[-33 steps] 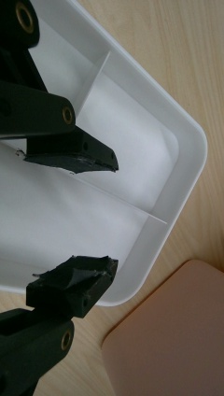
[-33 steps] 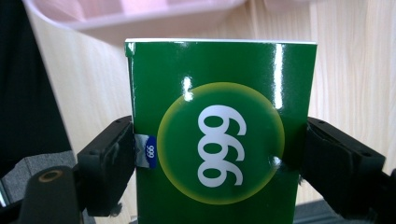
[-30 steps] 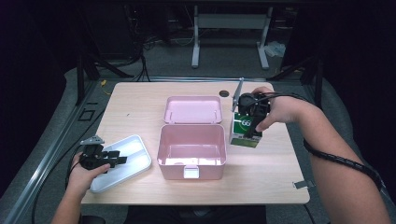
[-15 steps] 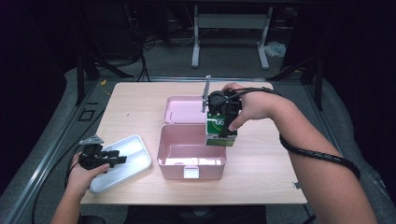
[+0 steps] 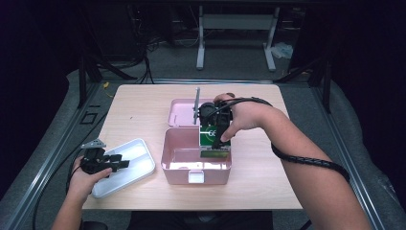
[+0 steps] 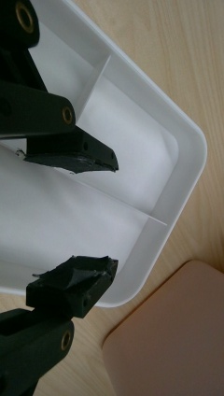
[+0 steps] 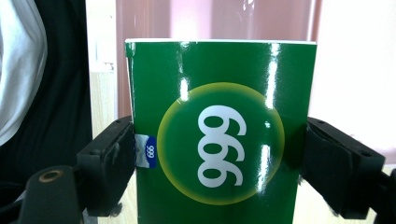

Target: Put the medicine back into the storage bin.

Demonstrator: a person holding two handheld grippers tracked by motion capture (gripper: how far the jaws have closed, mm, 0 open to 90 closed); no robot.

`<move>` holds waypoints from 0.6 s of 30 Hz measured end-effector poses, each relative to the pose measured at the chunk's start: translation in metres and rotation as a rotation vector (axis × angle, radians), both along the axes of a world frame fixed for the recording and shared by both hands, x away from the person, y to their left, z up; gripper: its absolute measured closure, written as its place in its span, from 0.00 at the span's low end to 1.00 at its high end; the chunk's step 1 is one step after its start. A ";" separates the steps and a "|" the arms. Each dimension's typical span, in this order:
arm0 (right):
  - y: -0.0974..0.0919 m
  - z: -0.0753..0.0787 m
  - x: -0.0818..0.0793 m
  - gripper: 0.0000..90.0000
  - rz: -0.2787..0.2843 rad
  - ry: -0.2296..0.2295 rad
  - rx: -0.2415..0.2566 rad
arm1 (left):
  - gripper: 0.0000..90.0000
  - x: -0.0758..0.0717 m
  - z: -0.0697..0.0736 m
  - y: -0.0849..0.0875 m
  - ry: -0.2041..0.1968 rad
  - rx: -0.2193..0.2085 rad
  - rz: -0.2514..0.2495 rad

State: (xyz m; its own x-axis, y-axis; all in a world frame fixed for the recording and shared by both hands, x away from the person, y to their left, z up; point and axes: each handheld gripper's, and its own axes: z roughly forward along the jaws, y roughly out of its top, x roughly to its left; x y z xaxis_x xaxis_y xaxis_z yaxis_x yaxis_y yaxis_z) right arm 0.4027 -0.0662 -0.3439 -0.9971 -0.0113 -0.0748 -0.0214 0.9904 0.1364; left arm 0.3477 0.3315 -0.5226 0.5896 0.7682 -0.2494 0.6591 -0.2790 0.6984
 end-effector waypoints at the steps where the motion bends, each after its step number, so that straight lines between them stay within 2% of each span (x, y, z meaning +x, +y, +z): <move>1: 0.000 -0.003 0.000 0.18 -0.003 0.009 -0.010 | 0.51 0.000 0.000 0.000 0.001 -0.002 0.001; 2: 0.000 -0.007 0.000 0.18 -0.003 0.001 -0.011 | 0.51 0.000 0.000 0.000 0.001 -0.001 0.001; 16: 0.001 -0.068 0.008 0.18 -0.027 0.039 -0.017 | 0.51 0.000 -0.001 -0.001 0.006 0.008 -0.006; 17: 0.002 -0.072 0.007 0.18 -0.031 0.027 -0.016 | 0.51 0.000 -0.001 -0.001 0.008 0.008 -0.007; 18: 0.002 -0.075 0.008 0.18 -0.029 0.042 -0.025 | 0.51 0.000 -0.001 -0.001 0.007 0.008 -0.006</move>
State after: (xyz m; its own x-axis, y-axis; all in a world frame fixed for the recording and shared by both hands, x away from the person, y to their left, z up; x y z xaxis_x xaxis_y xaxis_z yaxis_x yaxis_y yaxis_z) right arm 0.4108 -0.0639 -0.4189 -0.9993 0.0161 -0.0327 0.0124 0.9937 0.1116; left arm 0.3479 0.3300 -0.5237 0.5928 0.7664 -0.2474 0.6623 -0.2890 0.6913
